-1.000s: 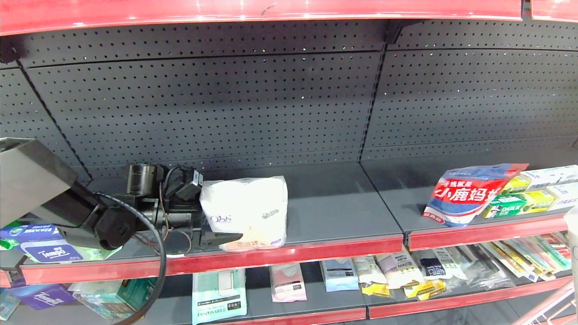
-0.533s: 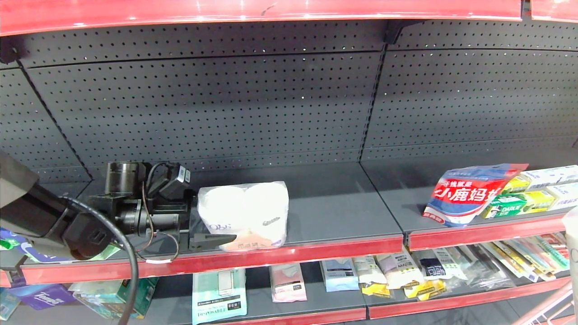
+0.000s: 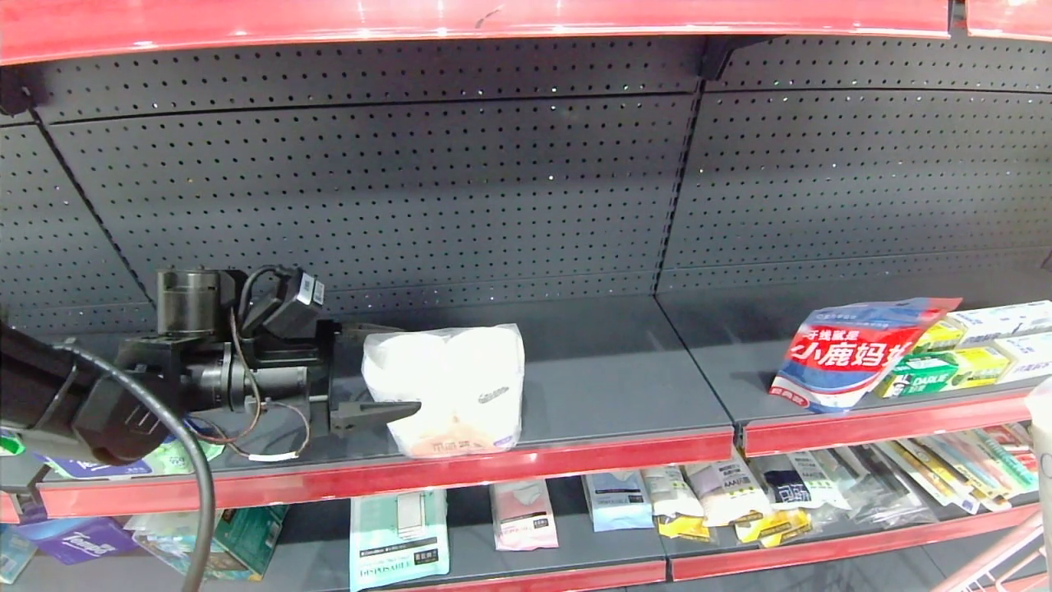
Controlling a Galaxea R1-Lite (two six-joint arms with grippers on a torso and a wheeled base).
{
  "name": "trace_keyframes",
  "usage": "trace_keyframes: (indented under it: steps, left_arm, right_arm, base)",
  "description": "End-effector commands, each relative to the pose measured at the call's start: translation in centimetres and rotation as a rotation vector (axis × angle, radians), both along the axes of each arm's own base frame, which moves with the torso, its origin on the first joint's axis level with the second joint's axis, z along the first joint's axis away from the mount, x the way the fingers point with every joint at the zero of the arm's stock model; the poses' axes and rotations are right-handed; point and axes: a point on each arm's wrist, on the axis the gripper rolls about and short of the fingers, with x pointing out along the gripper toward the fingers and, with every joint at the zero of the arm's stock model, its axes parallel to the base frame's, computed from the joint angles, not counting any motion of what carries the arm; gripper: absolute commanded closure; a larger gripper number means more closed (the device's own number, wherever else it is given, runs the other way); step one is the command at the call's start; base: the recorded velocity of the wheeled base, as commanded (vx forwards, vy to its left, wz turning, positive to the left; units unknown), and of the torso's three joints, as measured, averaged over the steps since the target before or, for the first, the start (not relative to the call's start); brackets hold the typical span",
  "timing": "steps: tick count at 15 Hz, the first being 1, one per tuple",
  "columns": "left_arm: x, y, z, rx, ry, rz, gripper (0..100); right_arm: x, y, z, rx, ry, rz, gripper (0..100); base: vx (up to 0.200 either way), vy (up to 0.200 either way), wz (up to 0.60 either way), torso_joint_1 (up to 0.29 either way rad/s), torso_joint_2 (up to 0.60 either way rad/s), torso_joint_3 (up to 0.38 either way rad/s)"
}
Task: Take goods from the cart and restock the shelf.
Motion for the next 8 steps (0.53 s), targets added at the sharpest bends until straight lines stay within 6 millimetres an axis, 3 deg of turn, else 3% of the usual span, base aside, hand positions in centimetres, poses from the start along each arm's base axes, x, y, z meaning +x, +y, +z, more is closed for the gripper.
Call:
trace_keyframes:
  steps: [1, 5, 8]
  left_arm:
    - [-0.8, 0.1, 2.3, -0.021, -0.033, 0.010, 0]
    - [-0.7, 0.8, 3.9, -0.044, -0.104, 0.042, 0]
    - [-1.8, 1.0, 6.3, -0.100, -0.093, 0.061, 0]
  right_arm:
    - [0.0, 0.0, 0.0, 0.000, 0.001, 0.002, 100]
    - [0.1, 0.0, -0.1, 0.001, 0.007, 0.007, 100]
    - [0.2, 0.0, -0.2, 0.001, 0.014, 0.008, 100]
  base:
    - [0.000, 0.000, 0.00, 0.000, 0.00, 0.000]
    - [0.000, 0.000, 0.00, 0.000, 0.00, 0.000]
    - [0.000, 0.000, 0.00, 0.000, 0.00, 0.000]
